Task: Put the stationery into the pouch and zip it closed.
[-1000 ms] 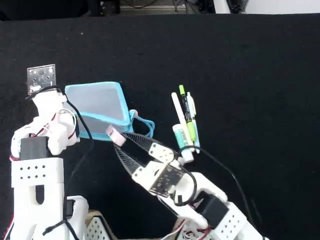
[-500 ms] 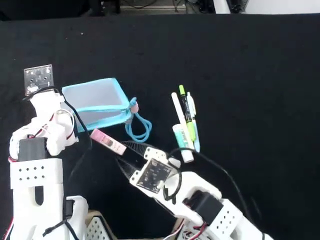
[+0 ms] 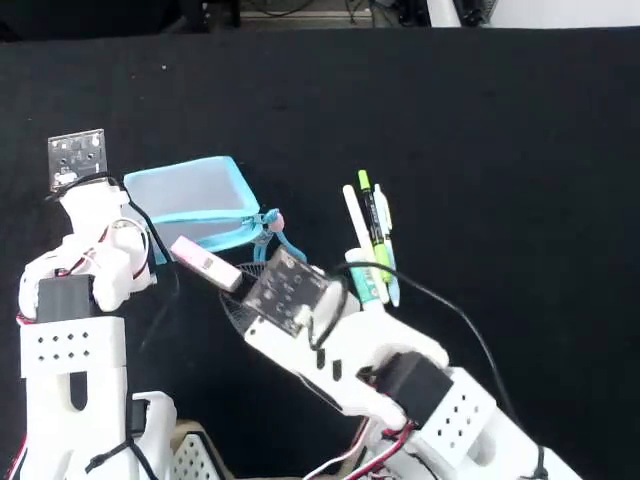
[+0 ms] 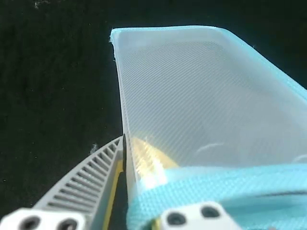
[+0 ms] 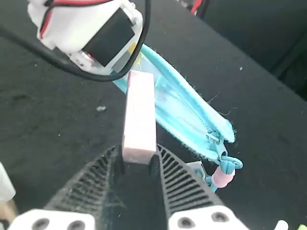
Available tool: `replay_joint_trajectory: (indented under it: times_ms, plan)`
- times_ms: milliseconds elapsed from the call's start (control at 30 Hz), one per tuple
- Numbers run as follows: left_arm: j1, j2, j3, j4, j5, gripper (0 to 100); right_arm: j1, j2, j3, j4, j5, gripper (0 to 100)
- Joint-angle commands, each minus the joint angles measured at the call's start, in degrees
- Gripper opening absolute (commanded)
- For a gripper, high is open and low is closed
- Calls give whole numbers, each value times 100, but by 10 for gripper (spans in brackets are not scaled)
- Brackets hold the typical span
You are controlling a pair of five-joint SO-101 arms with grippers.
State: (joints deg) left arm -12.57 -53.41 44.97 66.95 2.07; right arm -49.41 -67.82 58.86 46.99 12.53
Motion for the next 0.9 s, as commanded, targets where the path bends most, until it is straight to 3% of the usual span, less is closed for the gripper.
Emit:
replay_joint_trajectory:
  times_ms: [0, 333, 867]
  plan:
    - [-13, -79, -57, 18, 35, 32, -44, 444, -840, 229, -62, 11]
    - [-13, -79, -48, 0, 35, 32, 589, 1675, -1763, 387, -62, 11]
    - [-13, -79, -48, 0, 35, 32, 571, 2589, -3266, 1758, -62, 11]
